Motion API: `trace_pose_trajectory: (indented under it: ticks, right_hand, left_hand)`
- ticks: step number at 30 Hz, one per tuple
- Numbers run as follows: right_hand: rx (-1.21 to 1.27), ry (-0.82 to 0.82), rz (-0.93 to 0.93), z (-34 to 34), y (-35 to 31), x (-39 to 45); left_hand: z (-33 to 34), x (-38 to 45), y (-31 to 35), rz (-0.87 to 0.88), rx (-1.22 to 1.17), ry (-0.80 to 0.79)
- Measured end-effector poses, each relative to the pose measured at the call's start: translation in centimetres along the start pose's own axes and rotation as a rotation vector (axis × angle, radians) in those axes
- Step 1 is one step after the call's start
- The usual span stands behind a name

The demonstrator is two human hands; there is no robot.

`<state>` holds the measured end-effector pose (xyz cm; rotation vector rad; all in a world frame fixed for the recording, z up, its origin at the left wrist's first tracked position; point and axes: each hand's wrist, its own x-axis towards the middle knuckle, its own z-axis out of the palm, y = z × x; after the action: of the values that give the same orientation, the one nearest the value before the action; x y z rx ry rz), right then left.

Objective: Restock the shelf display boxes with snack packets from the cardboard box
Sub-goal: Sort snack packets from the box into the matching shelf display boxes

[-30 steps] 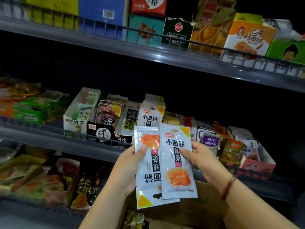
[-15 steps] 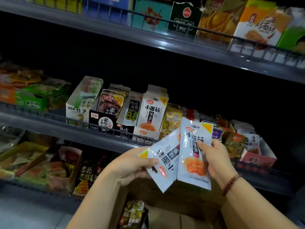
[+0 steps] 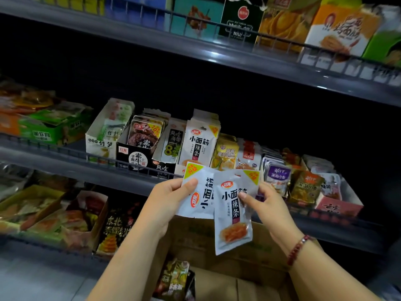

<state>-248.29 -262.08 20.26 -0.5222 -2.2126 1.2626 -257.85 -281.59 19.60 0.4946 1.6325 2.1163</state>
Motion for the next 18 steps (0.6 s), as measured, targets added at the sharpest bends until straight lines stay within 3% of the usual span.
trace_pose_trajectory:
  ticks: [3,10,15,18]
  right_hand:
    - [0.035,-0.011,-0.023,0.4,-0.2,0.1]
    - [0.248,-0.214,0.186,2.2,-0.8,0.1]
    - [0.257,-0.090,0.214,2.9,-0.7,0.5]
    - [0.128,-0.002,0.128,3.2,-0.8,0.8]
  left_hand:
    - [-0.6,0.0,0.4,-0.019,0.010,-0.048]
    - [-1.0,0.3,0.0,-0.093,0.072,-0.159]
    - [-0.3,0.7,-0.2,-0.104,-0.196,-0.195]
    - [0.9,0.5,-0.9,-0.022,-0.216,-0.252]
